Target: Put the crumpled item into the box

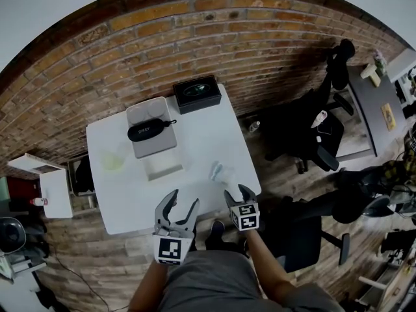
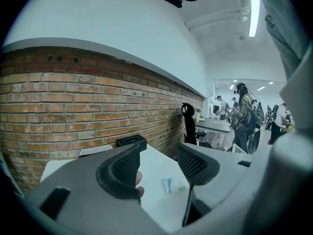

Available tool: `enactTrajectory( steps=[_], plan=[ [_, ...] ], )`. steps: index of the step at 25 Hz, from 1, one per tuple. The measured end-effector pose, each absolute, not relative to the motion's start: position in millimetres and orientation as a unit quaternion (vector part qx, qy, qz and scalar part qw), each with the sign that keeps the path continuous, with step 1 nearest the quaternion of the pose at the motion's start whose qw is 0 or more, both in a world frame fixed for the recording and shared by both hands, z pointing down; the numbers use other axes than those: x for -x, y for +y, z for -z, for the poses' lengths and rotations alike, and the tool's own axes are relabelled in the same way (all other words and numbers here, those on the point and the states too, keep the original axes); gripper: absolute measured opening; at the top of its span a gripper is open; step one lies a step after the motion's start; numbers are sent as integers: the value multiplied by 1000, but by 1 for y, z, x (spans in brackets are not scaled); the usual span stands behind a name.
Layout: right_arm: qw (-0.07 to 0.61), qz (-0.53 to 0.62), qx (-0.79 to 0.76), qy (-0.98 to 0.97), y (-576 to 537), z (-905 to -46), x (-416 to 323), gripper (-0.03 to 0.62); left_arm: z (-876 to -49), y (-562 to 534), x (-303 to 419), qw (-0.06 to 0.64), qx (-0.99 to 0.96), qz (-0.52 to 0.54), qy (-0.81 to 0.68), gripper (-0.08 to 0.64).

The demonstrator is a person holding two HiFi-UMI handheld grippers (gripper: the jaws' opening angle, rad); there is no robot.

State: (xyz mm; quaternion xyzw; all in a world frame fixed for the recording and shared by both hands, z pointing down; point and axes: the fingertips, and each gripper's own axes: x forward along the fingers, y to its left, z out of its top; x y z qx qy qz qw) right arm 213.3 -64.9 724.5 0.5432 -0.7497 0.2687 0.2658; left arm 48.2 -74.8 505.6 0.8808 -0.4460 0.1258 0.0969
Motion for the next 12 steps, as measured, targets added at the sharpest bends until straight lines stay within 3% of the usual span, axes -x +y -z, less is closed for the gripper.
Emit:
enactTrajectory(
  steps=[12],
  plan=[
    [346, -289, -537, -713, -70, -799, -221, 181, -502, -79, -39, 96, -875, -132, -456, 238]
  ],
)
